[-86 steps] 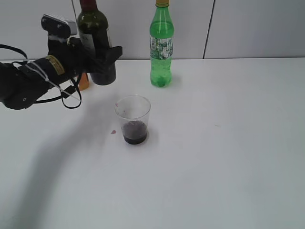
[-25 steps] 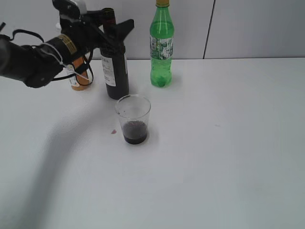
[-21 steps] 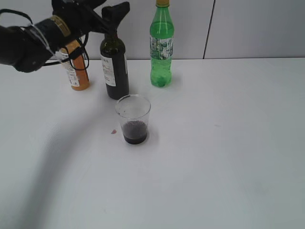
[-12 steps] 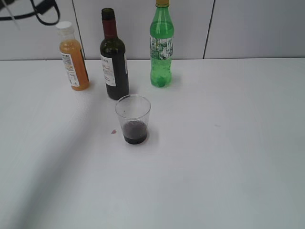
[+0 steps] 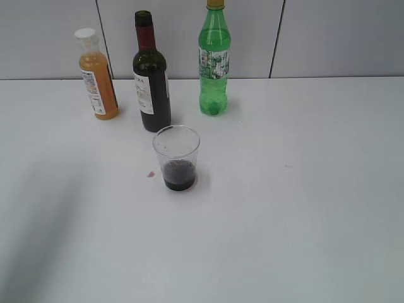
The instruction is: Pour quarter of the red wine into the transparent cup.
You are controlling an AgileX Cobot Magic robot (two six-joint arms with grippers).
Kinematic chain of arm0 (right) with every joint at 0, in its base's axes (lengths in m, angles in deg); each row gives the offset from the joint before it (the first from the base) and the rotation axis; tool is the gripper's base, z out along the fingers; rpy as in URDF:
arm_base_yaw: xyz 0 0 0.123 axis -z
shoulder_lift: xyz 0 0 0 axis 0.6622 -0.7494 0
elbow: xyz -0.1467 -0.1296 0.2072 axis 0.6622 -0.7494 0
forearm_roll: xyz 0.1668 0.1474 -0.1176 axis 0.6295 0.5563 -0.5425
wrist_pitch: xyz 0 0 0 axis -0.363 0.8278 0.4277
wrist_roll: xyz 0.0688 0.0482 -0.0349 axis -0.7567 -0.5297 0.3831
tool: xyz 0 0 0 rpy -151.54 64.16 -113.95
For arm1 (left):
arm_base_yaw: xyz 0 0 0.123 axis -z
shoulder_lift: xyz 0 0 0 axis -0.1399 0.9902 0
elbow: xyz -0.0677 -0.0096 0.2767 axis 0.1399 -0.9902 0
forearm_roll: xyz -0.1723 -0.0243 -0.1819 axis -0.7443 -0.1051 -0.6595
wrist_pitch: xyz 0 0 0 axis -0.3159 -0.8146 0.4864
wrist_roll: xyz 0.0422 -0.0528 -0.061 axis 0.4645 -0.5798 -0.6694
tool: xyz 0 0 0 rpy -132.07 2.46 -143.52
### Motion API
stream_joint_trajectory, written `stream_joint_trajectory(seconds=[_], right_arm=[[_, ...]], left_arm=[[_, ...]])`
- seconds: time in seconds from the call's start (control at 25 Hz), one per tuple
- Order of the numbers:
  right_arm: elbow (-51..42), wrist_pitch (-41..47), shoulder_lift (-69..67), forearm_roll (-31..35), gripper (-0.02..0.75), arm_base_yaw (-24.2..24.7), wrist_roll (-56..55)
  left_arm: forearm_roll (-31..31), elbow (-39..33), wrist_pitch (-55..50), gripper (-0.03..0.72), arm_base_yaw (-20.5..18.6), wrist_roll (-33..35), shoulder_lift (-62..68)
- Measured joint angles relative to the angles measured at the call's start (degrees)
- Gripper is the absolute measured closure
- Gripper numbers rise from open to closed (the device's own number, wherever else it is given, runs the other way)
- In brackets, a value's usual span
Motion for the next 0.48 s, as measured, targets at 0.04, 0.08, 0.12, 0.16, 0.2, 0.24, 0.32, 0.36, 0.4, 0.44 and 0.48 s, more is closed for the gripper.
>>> stream_joint_trajectory(seconds=[0.04,0.08,0.12,0.16,0.2,0.24,0.32,0.36,0.4,0.44,0.48], right_arm=[[0.0,0.0,0.0,0.0,0.145,0.0,0.0],[0.0,0.0,0.0,0.0,0.145,0.0,0.0],[0.0,0.0,0.0,0.0,0.145,0.0,0.0],[0.0,0.0,0.0,0.0,0.145,0.0,0.0],[0.0,0.0,0.0,0.0,0.145,0.0,0.0],[0.0,0.0,0.0,0.0,0.145,0.0,0.0],[0.0,0.0,0.0,0.0,0.145,0.0,0.0],[0.0,0.0,0.0,0.0,0.145,0.0,0.0],[0.0,0.0,0.0,0.0,0.145,0.0,0.0],[0.0,0.0,0.0,0.0,0.145,0.0,0.0],[0.0,0.0,0.0,0.0,0.145,0.0,0.0]], left_arm=[[-3.1,0.0,-4.2,0.091,-1.4,2.9,-1.0],[-5.4,0.0,-7.5,0.092,-2.7,4.9,-2.0],[-6.6,0.0,-11.0,0.092,-3.9,6.9,-3.0],[-7.5,0.0,-14.1,0.093,-5.1,8.3,-4.1],[-8.0,-0.1,-16.6,0.094,-6.2,9.4,-5.0],[-8.2,-0.2,-18.1,0.095,-7.2,10.1,-6.3],[-8.3,-1.5,-19.9,0.096,-9.1,10.9,-9.1],[-8.3,-2.5,-20.3,0.096,-9.7,11.1,-10.8],[-8.3,-4.1,-20.5,0.097,-10.1,11.2,-12.7],[-8.4,-6.0,-20.7,0.096,-10.3,11.4,-14.7],[-8.9,-8.2,-20.8,0.096,-10.3,11.4,-16.4]])
